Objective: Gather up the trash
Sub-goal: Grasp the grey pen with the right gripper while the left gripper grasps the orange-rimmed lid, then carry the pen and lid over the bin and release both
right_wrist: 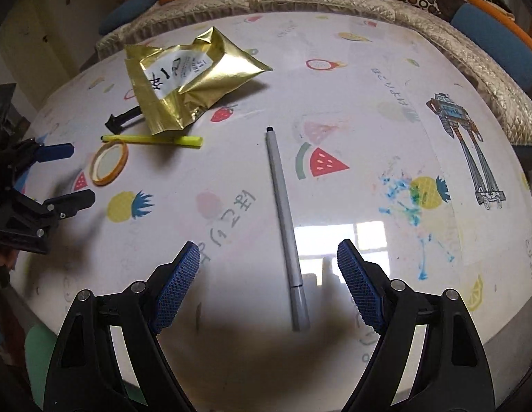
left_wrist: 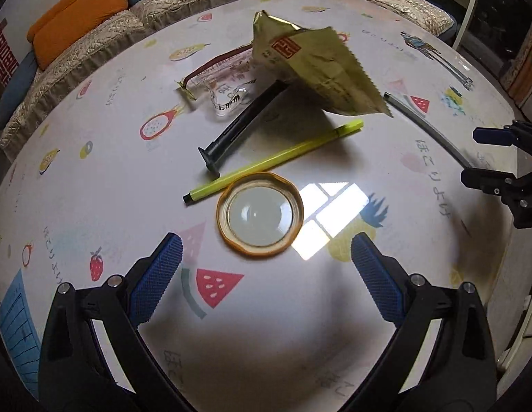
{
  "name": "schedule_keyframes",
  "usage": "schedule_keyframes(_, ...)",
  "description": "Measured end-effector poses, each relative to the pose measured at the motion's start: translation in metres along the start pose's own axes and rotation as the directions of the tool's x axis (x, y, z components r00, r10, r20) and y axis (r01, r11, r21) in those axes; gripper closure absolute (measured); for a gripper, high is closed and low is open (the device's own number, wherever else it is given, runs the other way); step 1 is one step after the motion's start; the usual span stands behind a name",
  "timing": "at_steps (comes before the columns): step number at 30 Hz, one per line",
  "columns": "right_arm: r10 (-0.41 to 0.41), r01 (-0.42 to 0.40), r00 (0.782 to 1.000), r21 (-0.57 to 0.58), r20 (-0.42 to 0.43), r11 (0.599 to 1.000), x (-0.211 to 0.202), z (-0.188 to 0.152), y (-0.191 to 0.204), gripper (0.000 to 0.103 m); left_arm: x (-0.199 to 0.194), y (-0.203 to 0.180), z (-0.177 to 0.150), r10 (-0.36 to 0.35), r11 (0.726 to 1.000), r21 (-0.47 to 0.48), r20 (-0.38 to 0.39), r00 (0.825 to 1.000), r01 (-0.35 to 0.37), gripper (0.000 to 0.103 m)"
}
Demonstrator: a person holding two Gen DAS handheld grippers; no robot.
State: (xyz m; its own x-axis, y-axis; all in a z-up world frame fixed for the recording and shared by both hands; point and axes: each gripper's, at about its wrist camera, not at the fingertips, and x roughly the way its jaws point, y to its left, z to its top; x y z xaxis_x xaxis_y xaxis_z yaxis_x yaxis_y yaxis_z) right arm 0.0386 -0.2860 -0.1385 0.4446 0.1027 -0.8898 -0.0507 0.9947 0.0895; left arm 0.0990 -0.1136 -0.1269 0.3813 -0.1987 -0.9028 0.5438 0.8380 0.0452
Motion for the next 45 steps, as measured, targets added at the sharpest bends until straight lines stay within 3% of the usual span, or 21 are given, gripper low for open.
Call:
schedule_keyframes(4, 0.007, -0.007, 1.0, 0.006, -0.017, 1.0, 0.014, 0.003, -0.004, 0.036, 0.016, 0.009, 0.004, -0.024, 0.999, -0.042, -0.02, 1.0, 0.023, 0.007)
schedule_keyframes(6, 0.013, -0.013, 1.0, 0.002, -0.008, 1.0, 0.018, 0.003, -0.004, 0.038, 0.024, 0.011, 0.004, -0.055, 0.997, -0.061, -0.031, 0.998, 0.053, 0.008)
schedule_keyframes(8, -0.001, 0.0, 1.0, -0.01, -0.002, 1.0, 0.02, 0.003, -0.002, 0.042, 0.024, 0.008, 0.002, -0.046, 0.998, -0.046, -0.014, 0.999, 0.045, 0.01)
schedule_keyframes(10, -0.043, 0.043, 0.999, -0.029, 0.001, 0.999, 0.021, 0.003, 0.001, 0.054, 0.022, 0.004, 0.001, -0.028, 0.999, -0.031, 0.005, 1.0, 0.028, 0.012)
schedule_keyframes(11, -0.037, 0.037, 0.999, -0.029, 0.002, 0.999, 0.02, 0.002, 0.0, 0.058, 0.021, 0.003, 0.0, -0.025, 0.999, -0.033, 0.014, 1.0, 0.026, 0.017)
schedule_keyframes(13, -0.032, 0.031, 0.999, -0.02, -0.005, 0.999, 0.018, 0.001, 0.0, 0.092, 0.016, 0.003, 0.001, -0.019, 0.999, -0.042, 0.029, 0.999, 0.02, 0.033)
schedule_keyframes(14, -0.014, 0.014, 1.0, -0.011, -0.015, 1.0, 0.018, 0.001, -0.001, 0.094, 0.012, 0.002, 0.002, -0.02, 0.999, -0.036, 0.032, 0.999, 0.021, 0.045)
schedule_keyframes(19, 0.005, -0.004, 0.999, 0.022, -0.032, 1.0, 0.009, -0.005, -0.005, 0.095, 0.011, 0.003, -0.002, -0.028, 0.999, -0.034, 0.017, 0.999, 0.029, 0.045)
schedule_keyframes(26, 0.079, -0.081, 0.997, 0.092, 0.022, 0.992, -0.028, -0.015, -0.018, 0.095, -0.01, -0.005, -0.017, -0.044, 0.999, -0.022, 0.042, 0.998, 0.045, 0.045)
schedule_keyframes(32, 0.112, -0.118, 0.992, 0.123, 0.055, 0.985, -0.062, -0.036, -0.026, 0.094, -0.042, -0.036, -0.026, -0.071, 0.996, 0.059, 0.065, 0.995, 0.067, 0.045)
schedule_keyframes(38, 0.147, -0.155, 0.987, 0.149, 0.063, 0.977, -0.096, -0.088, -0.036, 0.094, -0.066, -0.102, -0.043, -0.131, 0.974, 0.197, 0.067, 0.989, 0.115, 0.045)
schedule_keyframes(45, 0.159, -0.162, 0.987, 0.161, 0.03, 0.974, -0.14, -0.182, -0.043, 0.094, -0.083, -0.19, -0.081, -0.222, 0.912, 0.359, 0.021, 0.975, 0.2, 0.045)
